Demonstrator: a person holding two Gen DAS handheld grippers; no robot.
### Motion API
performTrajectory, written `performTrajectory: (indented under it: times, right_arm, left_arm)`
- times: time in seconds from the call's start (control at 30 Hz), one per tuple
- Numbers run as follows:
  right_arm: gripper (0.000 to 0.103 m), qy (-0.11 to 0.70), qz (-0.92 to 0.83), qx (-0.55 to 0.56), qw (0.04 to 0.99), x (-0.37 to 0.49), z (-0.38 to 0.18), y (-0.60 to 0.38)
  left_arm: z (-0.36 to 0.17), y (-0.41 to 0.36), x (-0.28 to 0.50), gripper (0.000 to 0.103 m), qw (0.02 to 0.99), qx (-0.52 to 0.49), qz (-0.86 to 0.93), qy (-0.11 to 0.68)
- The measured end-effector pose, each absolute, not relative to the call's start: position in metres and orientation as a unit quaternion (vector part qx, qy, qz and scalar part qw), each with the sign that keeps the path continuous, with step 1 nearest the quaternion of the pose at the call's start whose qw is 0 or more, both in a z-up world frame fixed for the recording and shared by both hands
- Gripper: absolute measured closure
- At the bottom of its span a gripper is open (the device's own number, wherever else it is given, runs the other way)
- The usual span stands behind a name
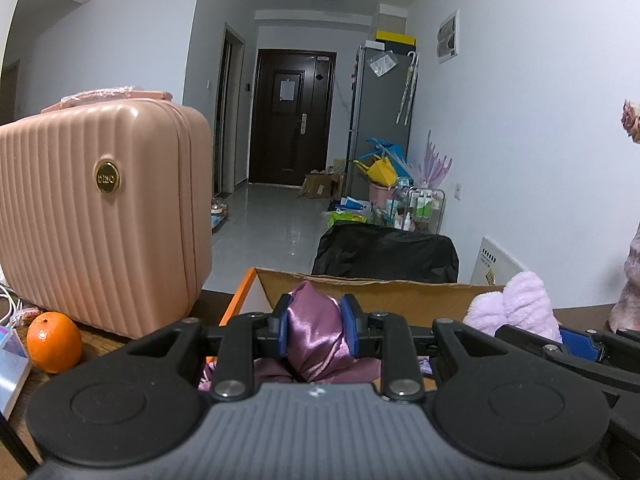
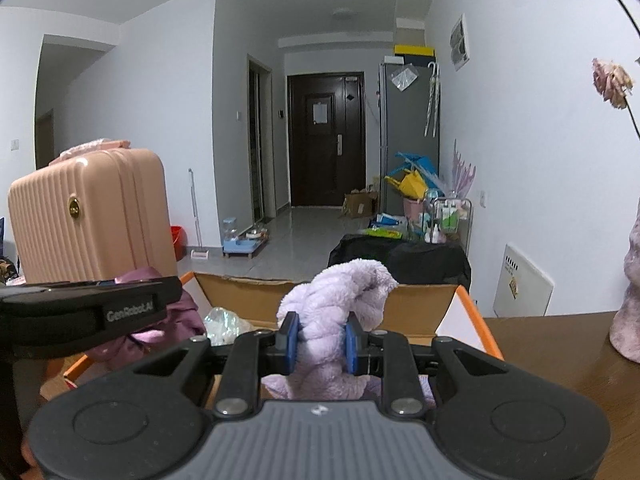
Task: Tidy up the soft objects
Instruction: 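Carry the satin bow with the left tool while the right carries the headband to the box, then open the left tool over the box while the right tool releases the headband into it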
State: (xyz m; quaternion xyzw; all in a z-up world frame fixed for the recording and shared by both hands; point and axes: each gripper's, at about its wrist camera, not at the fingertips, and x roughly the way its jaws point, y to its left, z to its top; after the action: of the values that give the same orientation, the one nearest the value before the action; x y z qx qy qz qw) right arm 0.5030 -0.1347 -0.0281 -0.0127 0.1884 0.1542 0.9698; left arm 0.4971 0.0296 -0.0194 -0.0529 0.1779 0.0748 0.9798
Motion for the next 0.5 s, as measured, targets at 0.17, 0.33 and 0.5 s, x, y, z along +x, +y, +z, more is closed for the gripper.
performTrajectory:
  times: [0.17,0.33,0.5]
  right_arm:
    - [0.081,0.207,0.155,-0.008,0.966,0.5093,-0.0344,-0.1325]
    - [0.081,0.213,0.154,0.0,0.965,0.5099,-0.0359,-0.1342]
    - [0.078,0.216,0.148,0.001,0.965,0.5104,-0.0362,-0.1354]
  left_arm:
    - [-0.0236,0.0295,0.5007,0.076,0.979,-0.05,0.075,0.185]
    - [-0.0279,0.0278,0.5028,0.076,0.978,-0.041,0.075,0.189]
    - [-0.0294,0.0282,0.505,0.076,0.979,-0.04,0.076,0.187]
